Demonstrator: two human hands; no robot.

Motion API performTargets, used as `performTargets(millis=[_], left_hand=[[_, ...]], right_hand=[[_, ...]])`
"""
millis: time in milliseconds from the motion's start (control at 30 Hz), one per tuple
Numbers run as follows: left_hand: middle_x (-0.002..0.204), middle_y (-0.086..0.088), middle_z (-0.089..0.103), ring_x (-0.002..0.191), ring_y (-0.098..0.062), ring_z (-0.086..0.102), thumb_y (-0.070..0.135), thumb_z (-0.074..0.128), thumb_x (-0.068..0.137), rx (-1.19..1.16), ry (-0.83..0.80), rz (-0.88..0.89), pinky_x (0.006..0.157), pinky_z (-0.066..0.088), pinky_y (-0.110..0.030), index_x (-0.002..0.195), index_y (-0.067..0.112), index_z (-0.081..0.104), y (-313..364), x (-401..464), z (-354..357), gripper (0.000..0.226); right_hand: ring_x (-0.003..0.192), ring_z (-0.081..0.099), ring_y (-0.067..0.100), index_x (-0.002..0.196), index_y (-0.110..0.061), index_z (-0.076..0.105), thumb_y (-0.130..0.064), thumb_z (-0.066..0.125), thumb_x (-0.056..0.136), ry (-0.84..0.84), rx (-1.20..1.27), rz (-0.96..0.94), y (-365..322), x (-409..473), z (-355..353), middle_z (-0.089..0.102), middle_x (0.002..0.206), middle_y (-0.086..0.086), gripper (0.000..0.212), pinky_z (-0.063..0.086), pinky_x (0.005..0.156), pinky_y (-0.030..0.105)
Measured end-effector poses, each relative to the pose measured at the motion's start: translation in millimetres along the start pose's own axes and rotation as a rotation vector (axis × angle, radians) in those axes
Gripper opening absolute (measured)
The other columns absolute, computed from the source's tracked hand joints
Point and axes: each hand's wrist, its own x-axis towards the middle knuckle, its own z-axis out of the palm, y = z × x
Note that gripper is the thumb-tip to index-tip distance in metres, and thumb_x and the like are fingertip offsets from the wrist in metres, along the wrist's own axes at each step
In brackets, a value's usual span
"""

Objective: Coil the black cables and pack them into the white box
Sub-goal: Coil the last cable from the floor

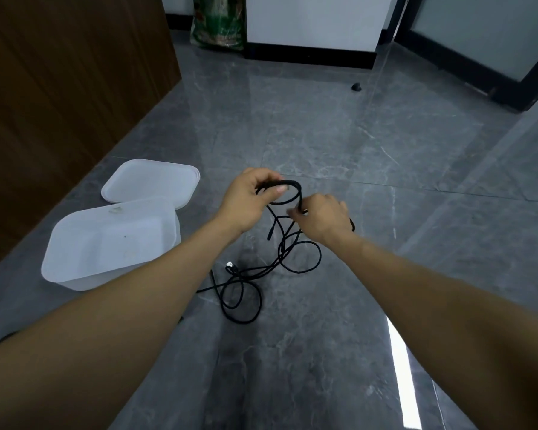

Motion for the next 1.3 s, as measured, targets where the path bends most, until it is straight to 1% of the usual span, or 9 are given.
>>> performTargets(millis=[167, 300, 467, 700, 867, 967, 1133, 1233, 1300], left_hand=[[0.113, -0.006, 0.051, 0.088, -0.008, 0.053, 0.019, 0.066, 0.087, 0.098, 0.166, -0.055, 0.080, 0.041, -0.016, 0.092, 0.021, 0.058, -0.8, 1.9, 4.9, 0.010], [0.103, -0.006, 0.045, 0.079, -0.022, 0.051, 0.034, 0.065, 0.087, 0.246, 0.391, -0.404, 0.070, 0.042, -0.028, 0.088, 0.013, 0.044, -6.2, 2.3, 4.6, 0.030], [0.066, -0.001, 0.060, 0.063, -0.016, 0.064, 0.042, 0.052, 0.093, 0.164, -0.041, -0.275, 0.064, 0.054, -0.031, 0.071, 0.013, 0.053, -2.5, -13.5, 18.0, 0.036], [0.119, 0.006, 0.041, 0.108, -0.008, 0.045, 0.027, 0.062, 0.089, 0.436, -0.174, -0.095, 0.094, 0.039, -0.022, 0.122, 0.013, 0.052, -20.3, -11.7, 30.4, 0.037], [0.095, 0.009, 0.044, 0.087, -0.006, 0.046, 0.023, 0.056, 0.094, 0.398, -0.268, -0.015, 0.077, 0.037, -0.016, 0.082, 0.022, 0.054, -18.8, -15.4, 28.3, 0.012], [0.071, 0.008, 0.045, 0.065, -0.006, 0.043, 0.030, 0.047, 0.098, 0.329, -0.241, -0.040, 0.059, 0.034, -0.021, 0.069, 0.026, 0.046, -16.3, -14.0, 20.2, 0.029], [0.064, 0.000, 0.042, 0.062, -0.012, 0.045, 0.033, 0.039, 0.100, 0.061, 0.091, -0.163, 0.070, 0.041, -0.027, 0.067, 0.017, 0.038, -17.2, -6.9, -3.3, 0.037], [0.061, 0.002, 0.033, 0.053, -0.010, 0.031, 0.028, 0.041, 0.101, -0.314, 0.323, -0.281, 0.056, 0.042, -0.022, 0.066, 0.018, 0.038, -11.2, -0.6, -12.4, 0.036], [0.060, 0.002, 0.028, 0.049, -0.008, 0.023, 0.028, 0.041, 0.101, -0.448, 0.438, -0.336, 0.041, 0.030, -0.016, 0.066, 0.018, 0.036, -6.4, 0.9, -21.2, 0.036]], right_hand=[[0.096, 0.056, 0.027, 0.093, -0.012, 0.069, -0.032, 0.041, 0.098, -0.081, 0.131, 0.059, 5.6, 4.7, -0.7, 0.062, 0.085, 0.006, 0.034, 0.035, 0.087, 0.037], [0.067, 0.051, 0.018, 0.072, -0.016, 0.060, -0.036, 0.037, 0.100, -0.143, 0.307, 0.115, 15.6, 5.4, -0.1, 0.057, 0.069, 0.001, 0.042, 0.038, 0.087, 0.036], [0.057, 0.043, 0.017, 0.063, -0.013, 0.052, -0.033, 0.042, 0.098, -0.186, 0.454, 0.184, 14.7, 5.9, -6.0, 0.046, 0.058, 0.001, 0.042, 0.039, 0.066, 0.031], [0.054, 0.036, 0.011, 0.061, -0.013, 0.043, -0.011, 0.049, 0.092, -0.260, 0.569, 0.212, 8.8, 8.2, -13.0, 0.041, 0.062, 0.000, 0.031, 0.033, 0.055, 0.020], [0.048, 0.036, 0.008, 0.054, -0.012, 0.044, -0.021, 0.051, 0.094, -0.299, 0.774, 0.159, 12.6, 0.4, -14.9, 0.041, 0.048, -0.006, 0.042, 0.028, 0.059, 0.021], [0.069, 0.043, 0.012, 0.064, -0.011, 0.064, -0.024, 0.047, 0.097, -0.235, 0.861, 0.171, 18.6, 3.2, -15.4, 0.055, 0.072, 0.001, 0.039, 0.036, 0.071, 0.021], [0.112, 0.053, 0.031, 0.106, -0.001, 0.068, -0.030, 0.039, 0.099, -0.098, 0.494, 0.410, 49.2, 11.4, -11.6, 0.062, 0.118, 0.014, 0.042, 0.036, 0.106, 0.039], [0.121, 0.051, 0.040, 0.126, 0.002, 0.054, -0.018, 0.039, 0.099, -0.073, 0.613, 0.544, 61.2, 14.1, -4.7, 0.052, 0.132, 0.026, 0.037, 0.049, 0.093, 0.040], [0.116, 0.058, 0.034, 0.134, 0.000, 0.045, -0.012, 0.036, 0.099, -0.019, 0.913, 0.635, 61.8, 13.5, -5.2, 0.050, 0.135, 0.024, 0.038, 0.051, 0.061, 0.020]])
